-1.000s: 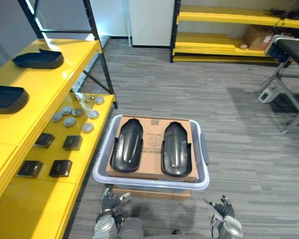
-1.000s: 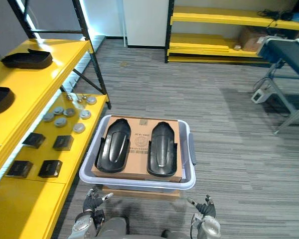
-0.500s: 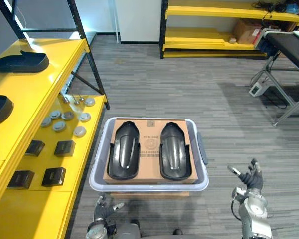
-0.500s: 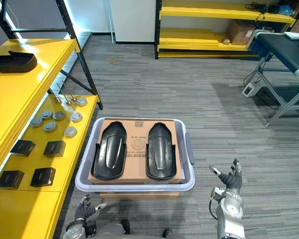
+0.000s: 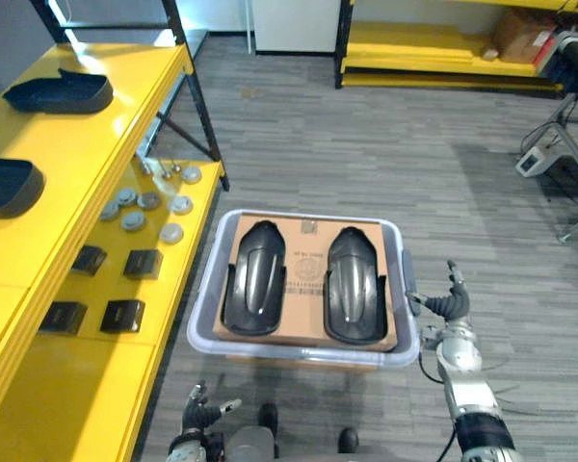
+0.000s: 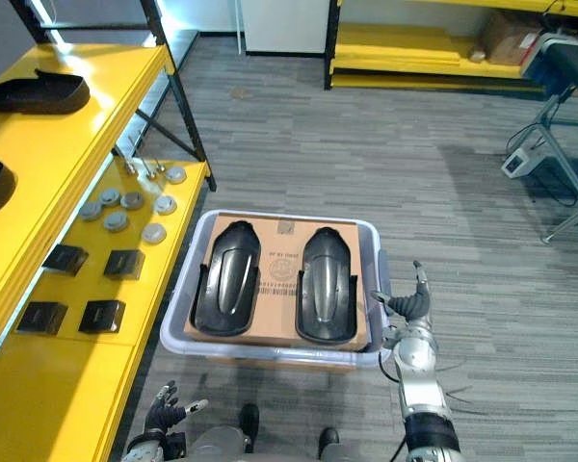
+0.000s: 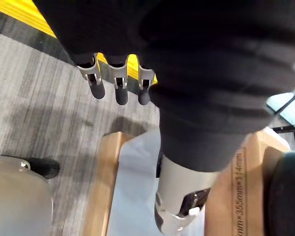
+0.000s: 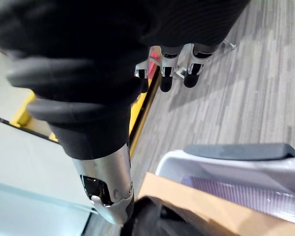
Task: Walk over and take plastic housings, then place them on the shelf
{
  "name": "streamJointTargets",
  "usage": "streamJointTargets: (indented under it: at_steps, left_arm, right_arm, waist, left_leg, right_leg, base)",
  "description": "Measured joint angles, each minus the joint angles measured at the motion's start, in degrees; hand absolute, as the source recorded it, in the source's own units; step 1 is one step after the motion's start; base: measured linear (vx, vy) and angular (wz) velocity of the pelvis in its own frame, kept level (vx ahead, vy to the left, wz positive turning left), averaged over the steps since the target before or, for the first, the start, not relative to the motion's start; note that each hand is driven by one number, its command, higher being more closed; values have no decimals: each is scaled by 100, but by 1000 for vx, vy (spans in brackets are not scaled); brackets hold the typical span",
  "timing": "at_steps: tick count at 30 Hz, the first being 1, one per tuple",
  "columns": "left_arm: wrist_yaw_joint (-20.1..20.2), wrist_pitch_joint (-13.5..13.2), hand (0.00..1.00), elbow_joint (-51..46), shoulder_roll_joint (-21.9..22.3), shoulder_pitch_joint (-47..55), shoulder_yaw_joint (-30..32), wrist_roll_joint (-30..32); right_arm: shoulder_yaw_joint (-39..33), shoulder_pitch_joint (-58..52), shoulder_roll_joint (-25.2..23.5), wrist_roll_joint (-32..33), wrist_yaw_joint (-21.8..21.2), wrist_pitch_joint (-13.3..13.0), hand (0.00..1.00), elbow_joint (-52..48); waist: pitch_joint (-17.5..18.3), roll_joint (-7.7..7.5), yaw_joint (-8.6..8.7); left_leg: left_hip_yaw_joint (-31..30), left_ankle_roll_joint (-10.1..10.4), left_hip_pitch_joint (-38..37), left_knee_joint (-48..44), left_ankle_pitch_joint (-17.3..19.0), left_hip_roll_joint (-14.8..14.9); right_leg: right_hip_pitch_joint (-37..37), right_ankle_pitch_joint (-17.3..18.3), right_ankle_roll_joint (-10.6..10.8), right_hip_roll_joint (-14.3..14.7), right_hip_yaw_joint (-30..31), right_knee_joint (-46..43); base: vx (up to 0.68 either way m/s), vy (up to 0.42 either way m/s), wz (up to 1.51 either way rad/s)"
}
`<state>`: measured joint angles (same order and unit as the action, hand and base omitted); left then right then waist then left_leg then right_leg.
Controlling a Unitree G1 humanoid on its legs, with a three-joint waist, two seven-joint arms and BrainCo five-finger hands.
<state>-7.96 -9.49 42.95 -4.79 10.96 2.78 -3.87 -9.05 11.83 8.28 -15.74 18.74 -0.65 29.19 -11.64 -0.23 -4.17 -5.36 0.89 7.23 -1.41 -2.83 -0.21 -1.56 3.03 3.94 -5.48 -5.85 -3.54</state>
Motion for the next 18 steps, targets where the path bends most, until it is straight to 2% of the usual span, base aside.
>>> streamJointTargets:
  at_steps: [2, 6, 10, 11, 13, 18]
  left_arm:
    - [-60, -4, 0, -24, -3, -4, -2, 0]
    - [-106, -7, 0, -21, -7, -47, -20, -1]
    - [-150, -69, 0, -80, -33, -151, -221, -13]
    - [-173, -92, 0, -88, -43, -188, -262, -13]
    - [-243, -105, 0, -89, -43, -359, -334, -41]
    - [-349, -107, 0, -88, -44, -376, -333, -166]
  right_arm:
    - [3, 81, -19, -108, 26, 130, 0, 167]
    - [-12, 294, -25, -292, 155, 232, 0, 523]
    - [-313, 972, -7, -288, 283, 382, 0, 1530]
    - [-398, 1105, 15, -286, 313, 393, 100, 1682]
    - [-583, 1657, 168, -261, 464, 459, 100, 2120]
    - [-591, 2155, 324, 43, 568, 462, 100, 2291]
  waist:
    - [-45, 6, -11]
    - [-167, 37, -18]
    - [-324, 53, -60]
    - [-377, 66, -99]
    - [-582, 100, -163]
    - [-686, 105, -165]
  left_leg:
    - [-83, 34, 4, 138, -103, -15]
    - [-145, 27, 30, 196, -145, -76]
    - [-210, -22, 285, 126, -222, -100]
    - [-210, -22, 303, 112, -222, -100]
    - [-234, -62, 342, 96, -249, -102]
    - [-270, -76, 394, 88, -259, -165]
  right_leg:
    - [-65, -15, 23, -33, -47, 0]
    - [-75, -31, 53, -75, -33, 47]
    - [-247, -120, 64, -70, -37, 85]
    - [-261, -127, 64, -68, -32, 86]
    - [-283, -142, 65, -62, -45, 93]
    - [-291, -149, 58, -68, -39, 159]
  base:
    - [-109, 24, 18]
    - [-59, 35, 3]
    - [-16, 10, 3]
    - [0, 0, 0]
    - [-4, -5, 2]
    - [26, -1, 4]
